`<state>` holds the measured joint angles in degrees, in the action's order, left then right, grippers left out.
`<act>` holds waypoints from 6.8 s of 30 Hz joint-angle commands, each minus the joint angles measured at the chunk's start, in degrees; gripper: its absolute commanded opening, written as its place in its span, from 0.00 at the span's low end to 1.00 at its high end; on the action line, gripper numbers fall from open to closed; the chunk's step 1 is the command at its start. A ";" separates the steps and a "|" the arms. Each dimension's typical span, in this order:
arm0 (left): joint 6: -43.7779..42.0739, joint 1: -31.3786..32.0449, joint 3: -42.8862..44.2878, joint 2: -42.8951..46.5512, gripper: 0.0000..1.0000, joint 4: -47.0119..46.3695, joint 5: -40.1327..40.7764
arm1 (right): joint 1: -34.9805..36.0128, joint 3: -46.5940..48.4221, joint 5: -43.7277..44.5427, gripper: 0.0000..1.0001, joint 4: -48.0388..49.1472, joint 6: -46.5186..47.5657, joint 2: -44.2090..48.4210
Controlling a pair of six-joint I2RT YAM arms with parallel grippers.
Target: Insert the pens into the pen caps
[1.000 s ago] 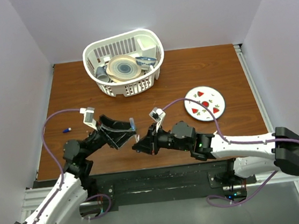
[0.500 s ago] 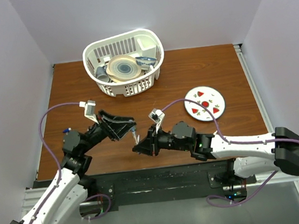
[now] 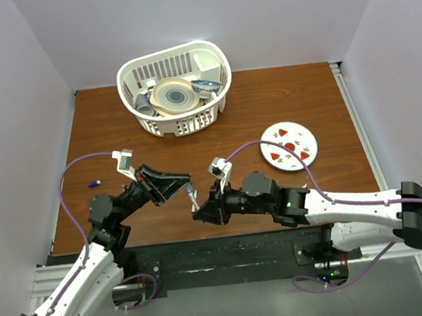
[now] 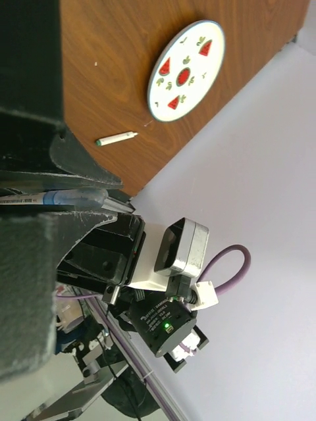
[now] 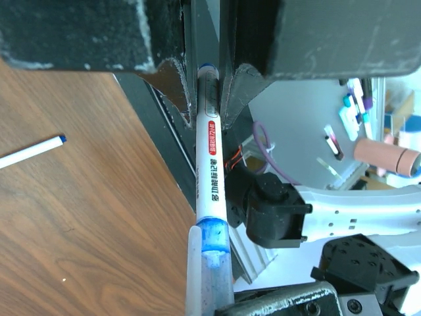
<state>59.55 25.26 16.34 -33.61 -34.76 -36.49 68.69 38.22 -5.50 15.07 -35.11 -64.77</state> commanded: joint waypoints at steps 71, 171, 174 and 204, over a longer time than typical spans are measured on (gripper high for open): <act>-11.90 23.79 1.67 -1.81 0.00 11.89 11.33 | -17.88 29.32 -10.06 0.00 4.88 23.34 -2.47; -24.83 14.47 29.80 -3.92 0.00 60.87 46.86 | 6.81 4.59 3.38 0.36 -25.88 24.91 -23.11; -24.83 14.38 29.89 -4.10 0.00 60.52 46.34 | 6.72 5.20 3.65 0.38 -27.11 25.79 -25.40; -26.15 14.38 38.51 -2.96 0.00 64.82 48.35 | 12.35 14.96 14.55 0.11 -33.79 25.18 -42.81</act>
<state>34.65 40.07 52.75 -37.63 29.63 10.72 80.97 55.48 7.25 -16.12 -8.82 -102.06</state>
